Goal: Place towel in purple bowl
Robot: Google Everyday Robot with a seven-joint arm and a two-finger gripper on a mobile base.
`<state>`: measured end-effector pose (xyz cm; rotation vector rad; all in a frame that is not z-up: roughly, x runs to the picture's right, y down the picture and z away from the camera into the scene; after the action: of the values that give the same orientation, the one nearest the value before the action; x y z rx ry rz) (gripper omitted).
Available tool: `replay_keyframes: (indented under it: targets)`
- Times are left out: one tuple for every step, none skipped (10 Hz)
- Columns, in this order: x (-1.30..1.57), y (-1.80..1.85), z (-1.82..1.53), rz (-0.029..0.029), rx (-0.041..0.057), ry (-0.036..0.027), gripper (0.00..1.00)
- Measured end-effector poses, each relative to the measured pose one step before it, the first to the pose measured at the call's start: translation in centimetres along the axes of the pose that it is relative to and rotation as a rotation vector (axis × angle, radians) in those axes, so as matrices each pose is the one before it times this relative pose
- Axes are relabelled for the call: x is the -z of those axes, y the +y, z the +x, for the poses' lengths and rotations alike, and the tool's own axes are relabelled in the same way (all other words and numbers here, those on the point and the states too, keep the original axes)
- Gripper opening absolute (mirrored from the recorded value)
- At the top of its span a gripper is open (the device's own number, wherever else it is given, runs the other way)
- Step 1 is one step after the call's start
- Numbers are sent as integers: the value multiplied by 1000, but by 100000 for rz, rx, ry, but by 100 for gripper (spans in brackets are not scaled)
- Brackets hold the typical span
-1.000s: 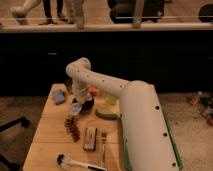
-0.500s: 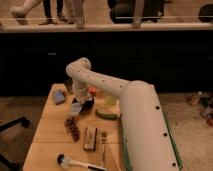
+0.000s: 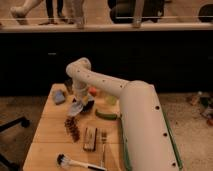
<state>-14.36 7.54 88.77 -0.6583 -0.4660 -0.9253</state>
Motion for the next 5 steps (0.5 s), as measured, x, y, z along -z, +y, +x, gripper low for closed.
replay_keyframes:
  targets:
    - [-10, -2, -6, -12, 14, -10, 80]
    - [-126, 9, -10, -21, -24, -116, 80]
    - [23, -54, -2, 188, 16, 30, 80]
    - [-5, 24, -7, -100, 6, -22, 80]
    - [1, -1, 2, 5, -1, 6, 80]
